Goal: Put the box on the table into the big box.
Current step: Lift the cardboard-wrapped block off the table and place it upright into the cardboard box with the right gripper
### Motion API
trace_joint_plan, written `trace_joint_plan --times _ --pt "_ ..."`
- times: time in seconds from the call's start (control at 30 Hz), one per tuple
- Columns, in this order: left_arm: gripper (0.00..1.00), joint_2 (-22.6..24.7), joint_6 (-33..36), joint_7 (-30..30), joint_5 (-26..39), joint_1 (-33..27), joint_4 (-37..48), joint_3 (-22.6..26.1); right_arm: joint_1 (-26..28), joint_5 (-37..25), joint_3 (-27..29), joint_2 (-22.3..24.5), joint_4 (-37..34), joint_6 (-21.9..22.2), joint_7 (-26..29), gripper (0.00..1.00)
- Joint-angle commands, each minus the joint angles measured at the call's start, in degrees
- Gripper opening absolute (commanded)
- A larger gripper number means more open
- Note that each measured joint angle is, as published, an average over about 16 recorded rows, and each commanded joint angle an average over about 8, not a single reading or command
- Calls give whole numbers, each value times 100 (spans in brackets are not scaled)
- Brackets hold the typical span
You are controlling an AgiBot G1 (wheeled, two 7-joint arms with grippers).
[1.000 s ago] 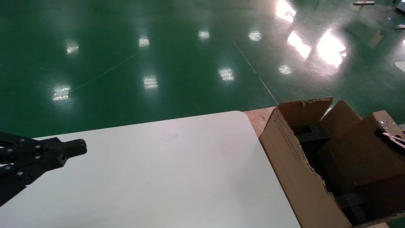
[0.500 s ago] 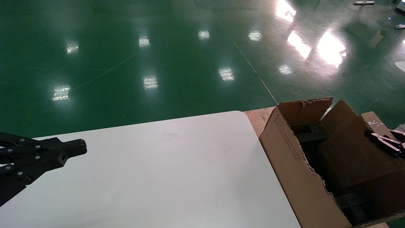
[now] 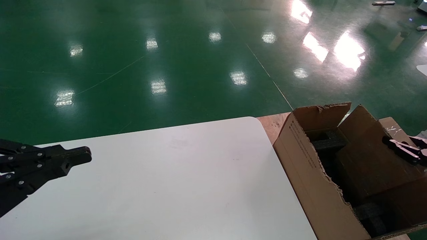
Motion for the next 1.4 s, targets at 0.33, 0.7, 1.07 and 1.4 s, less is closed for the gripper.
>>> trace_joint_plan --times 0.33,0.7,1.07,1.4 --pt "0 0 0 0 0 0 0 0 58 39 -10 -78 -36 152 4 0" --pt "0 0 0 0 0 0 0 1 -122 69 113 -104 37 315 58 0" --pt "0 0 0 0 -1 0 0 1 -438 119 305 -92 255 516 135 0" --pt "0 0 0 1 -1 0 0 1 -749 168 483 -62 462 674 218 0"
